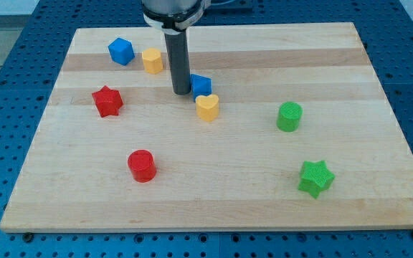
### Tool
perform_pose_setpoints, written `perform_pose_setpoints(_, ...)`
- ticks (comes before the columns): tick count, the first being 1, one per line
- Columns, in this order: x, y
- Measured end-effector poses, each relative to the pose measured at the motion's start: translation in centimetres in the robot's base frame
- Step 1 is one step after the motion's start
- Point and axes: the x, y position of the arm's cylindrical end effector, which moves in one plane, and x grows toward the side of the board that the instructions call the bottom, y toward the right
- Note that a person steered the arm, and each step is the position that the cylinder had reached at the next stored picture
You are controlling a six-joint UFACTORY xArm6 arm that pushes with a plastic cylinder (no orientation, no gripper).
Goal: Push the yellow hexagon into the blue triangle
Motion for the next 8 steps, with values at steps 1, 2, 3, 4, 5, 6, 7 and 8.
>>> perform_pose_setpoints(1, -5.8, 0.5)
perform_pose_setpoints(2, -9.9, 2.2)
perform_pose_setpoints(3, -11.0, -5.2)
perform_pose_setpoints(4, -11.0, -9.5)
perform_pose_setpoints(5, -5.9, -7.6)
perform_pose_setpoints(6, -7.1, -5.0)
perform_pose_setpoints(7, -10.1, -5.1)
perform_pose_setpoints(8, -7.8, -3.9)
